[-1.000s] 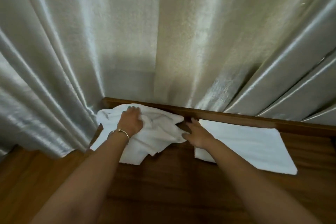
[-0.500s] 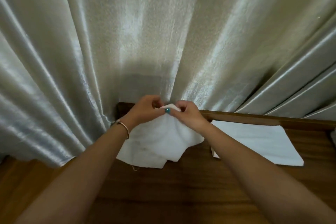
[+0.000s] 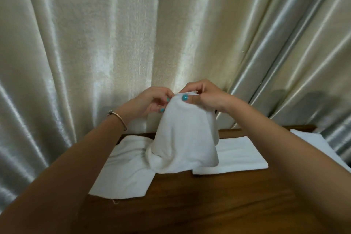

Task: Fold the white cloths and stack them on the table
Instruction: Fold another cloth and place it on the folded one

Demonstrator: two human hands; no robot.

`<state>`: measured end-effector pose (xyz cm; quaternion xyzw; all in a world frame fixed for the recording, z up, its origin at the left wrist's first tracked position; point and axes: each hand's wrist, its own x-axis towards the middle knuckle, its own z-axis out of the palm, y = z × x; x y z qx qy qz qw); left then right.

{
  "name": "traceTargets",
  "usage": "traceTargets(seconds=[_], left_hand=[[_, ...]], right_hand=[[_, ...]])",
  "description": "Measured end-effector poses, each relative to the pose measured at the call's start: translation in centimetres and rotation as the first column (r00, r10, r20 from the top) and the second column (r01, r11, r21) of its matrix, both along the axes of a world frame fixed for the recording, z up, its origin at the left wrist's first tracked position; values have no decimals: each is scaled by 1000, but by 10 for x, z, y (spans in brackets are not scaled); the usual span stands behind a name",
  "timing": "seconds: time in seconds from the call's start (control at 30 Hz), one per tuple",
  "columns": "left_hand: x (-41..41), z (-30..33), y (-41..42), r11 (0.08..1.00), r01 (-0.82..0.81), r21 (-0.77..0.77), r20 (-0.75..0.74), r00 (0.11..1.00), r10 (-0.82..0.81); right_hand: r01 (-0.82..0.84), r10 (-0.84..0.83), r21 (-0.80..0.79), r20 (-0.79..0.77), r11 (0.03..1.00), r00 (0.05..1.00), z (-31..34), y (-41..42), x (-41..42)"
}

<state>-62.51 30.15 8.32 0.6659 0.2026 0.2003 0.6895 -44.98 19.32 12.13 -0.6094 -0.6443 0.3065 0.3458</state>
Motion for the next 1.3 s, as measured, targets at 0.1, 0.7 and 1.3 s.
traceTargets(seconds=[0.1, 0.7, 1.3], left_hand=[[14, 13, -25, 946, 66, 318, -167, 986, -12], [121, -35, -131, 652, 167, 740, -468, 824, 319], [104, -60, -152, 517, 31, 855, -437, 578, 689]], right_hand=[[53, -51, 33, -36, 998, 998, 9, -25, 19], [552, -714, 553, 117, 624, 690, -11, -192, 217], [542, -505, 96, 526, 835, 684, 4, -240, 314]])
